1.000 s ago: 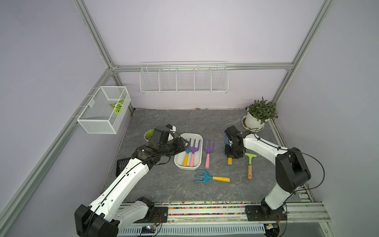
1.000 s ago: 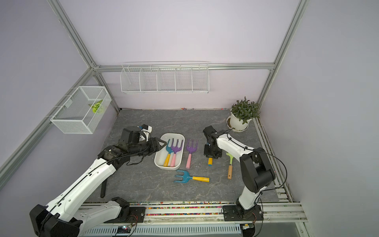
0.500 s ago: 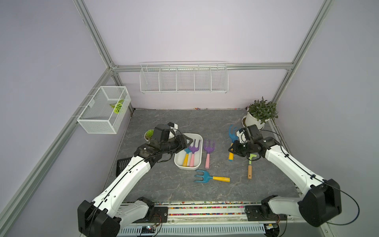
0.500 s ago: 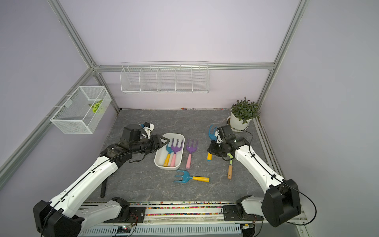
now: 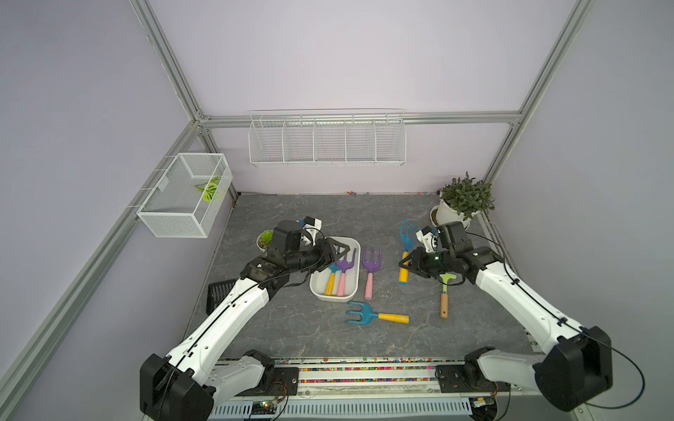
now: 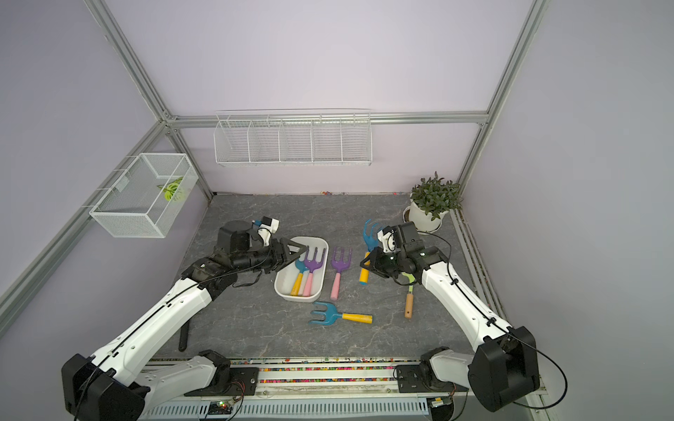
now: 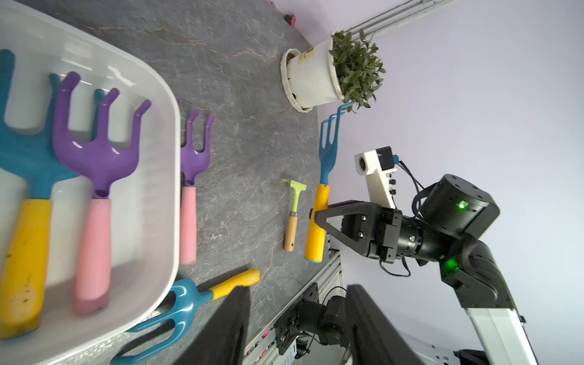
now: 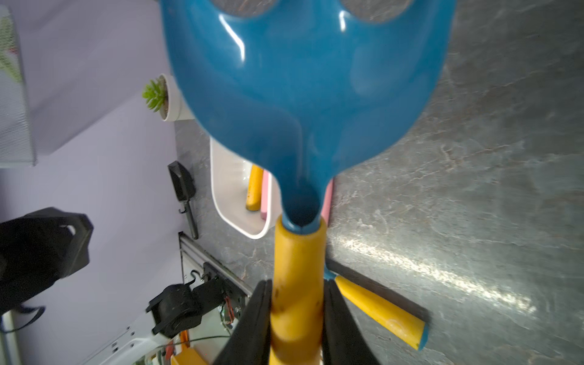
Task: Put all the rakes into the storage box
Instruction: Pick up the rake at the center of the board.
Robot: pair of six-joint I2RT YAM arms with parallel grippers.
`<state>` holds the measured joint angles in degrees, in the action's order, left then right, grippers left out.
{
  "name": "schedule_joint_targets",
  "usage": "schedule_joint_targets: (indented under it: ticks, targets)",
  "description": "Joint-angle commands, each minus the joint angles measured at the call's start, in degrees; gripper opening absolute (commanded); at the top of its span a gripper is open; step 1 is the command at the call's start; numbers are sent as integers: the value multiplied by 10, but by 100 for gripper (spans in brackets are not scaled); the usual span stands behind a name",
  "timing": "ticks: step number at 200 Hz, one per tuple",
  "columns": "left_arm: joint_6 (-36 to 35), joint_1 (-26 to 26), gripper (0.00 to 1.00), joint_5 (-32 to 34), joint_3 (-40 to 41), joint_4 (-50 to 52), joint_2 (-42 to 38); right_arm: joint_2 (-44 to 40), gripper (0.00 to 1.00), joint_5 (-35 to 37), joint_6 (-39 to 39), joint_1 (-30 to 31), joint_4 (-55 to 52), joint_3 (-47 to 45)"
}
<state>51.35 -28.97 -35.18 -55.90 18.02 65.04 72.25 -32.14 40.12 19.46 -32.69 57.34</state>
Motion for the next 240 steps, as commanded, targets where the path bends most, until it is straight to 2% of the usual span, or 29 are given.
schedule_joint_targets:
  ticks: [1, 60, 98, 151, 218, 240]
  targets:
    - [17, 2, 55, -57, -4, -56, 7, -15, 0, -72, 28, -2, 47, 7]
    - [19, 1, 57, -118, -44, -88, 43, -19, 0, -133, 114, 3, 144, 27]
    - [30, -9, 57, -139, -73, -121, 72, 2, 0, -163, 183, 40, 245, 50]
    - [41, -26, 56, -151, -105, -146, 112, 48, 0, -169, 192, 99, 266, 118]
    - [64, -26, 56, -153, -105, -184, 119, 70, 0, -199, 201, 133, 301, 120]
    - [81, -25, 52, -160, -103, -206, 125, 73, 0, -206, 204, 142, 313, 120]
